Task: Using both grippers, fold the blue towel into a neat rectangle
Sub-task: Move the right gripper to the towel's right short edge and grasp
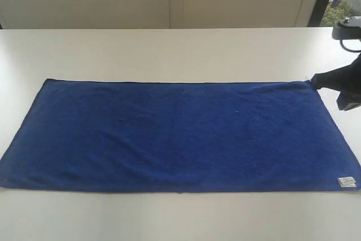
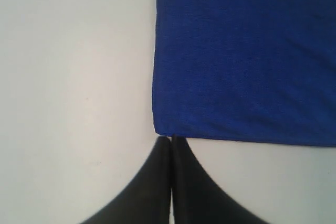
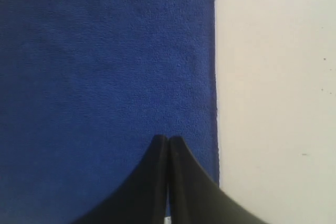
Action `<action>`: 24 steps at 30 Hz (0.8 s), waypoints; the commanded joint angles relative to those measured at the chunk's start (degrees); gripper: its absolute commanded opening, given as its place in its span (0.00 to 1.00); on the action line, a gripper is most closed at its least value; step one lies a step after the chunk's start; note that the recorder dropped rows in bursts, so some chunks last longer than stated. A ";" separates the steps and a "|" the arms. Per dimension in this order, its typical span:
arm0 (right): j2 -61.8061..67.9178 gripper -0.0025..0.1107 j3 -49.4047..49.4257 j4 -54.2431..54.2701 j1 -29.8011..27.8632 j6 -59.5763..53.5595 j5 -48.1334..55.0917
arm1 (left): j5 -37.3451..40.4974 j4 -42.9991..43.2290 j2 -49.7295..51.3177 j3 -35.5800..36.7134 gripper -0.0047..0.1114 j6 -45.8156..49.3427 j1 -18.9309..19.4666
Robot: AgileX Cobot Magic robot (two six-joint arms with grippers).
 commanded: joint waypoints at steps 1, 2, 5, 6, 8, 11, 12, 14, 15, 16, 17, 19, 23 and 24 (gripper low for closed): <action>6.16 0.02 -0.82 0.33 0.00 -0.79 -3.49 | 0.62 -0.21 -0.51 0.22 0.04 0.04 -0.09; 7.17 0.02 -1.11 0.33 0.00 -0.79 -3.49 | 0.62 -0.21 -0.51 0.22 0.04 0.04 -0.09; 10.28 0.02 -2.14 0.33 0.00 -0.79 -3.61 | 0.62 -0.21 -0.51 0.22 0.04 0.04 -0.09; 11.33 0.03 -2.27 0.33 0.00 -0.79 -4.33 | 0.62 -0.21 -0.51 0.22 0.04 0.04 -0.09; 12.58 0.06 -2.62 0.33 0.00 -0.79 -5.25 | 0.62 -0.21 -0.51 0.22 0.04 0.04 -0.09; 13.79 0.16 -2.56 0.09 -0.13 -0.79 -6.88 | 0.62 -0.21 -0.51 0.22 0.04 0.04 -0.09; 14.22 0.21 -2.56 -0.59 -0.38 -0.68 -7.14 | 0.62 -0.21 -0.51 0.22 0.04 0.04 -0.09; 14.80 0.28 -2.56 -1.89 -0.69 0.83 -7.45 | 0.62 -0.21 -0.51 0.22 0.04 0.04 -0.09; 15.26 0.32 -2.56 -2.40 -1.16 1.35 -7.56 | 0.62 -0.21 -0.51 0.22 0.04 0.04 -0.09; 15.56 0.34 -2.56 -2.52 -1.48 1.35 -7.74 | 0.62 -0.21 -0.51 0.22 0.04 0.04 -0.09; 15.99 0.36 -2.56 -2.51 -1.87 1.35 -7.87 | 0.62 -0.21 -0.51 0.22 0.04 0.04 -0.09; 16.65 0.37 -2.56 -2.66 -2.43 1.35 -8.55 | 0.62 -0.21 -0.51 0.22 0.04 0.04 -0.09; 17.33 0.37 -2.56 -3.10 -3.06 1.22 -12.78 | 0.62 -0.21 -0.51 0.22 0.04 0.04 -0.09; 17.45 0.37 -2.56 -3.10 -3.06 1.22 -13.34 | 0.62 -0.21 -0.51 0.22 0.04 0.04 -0.09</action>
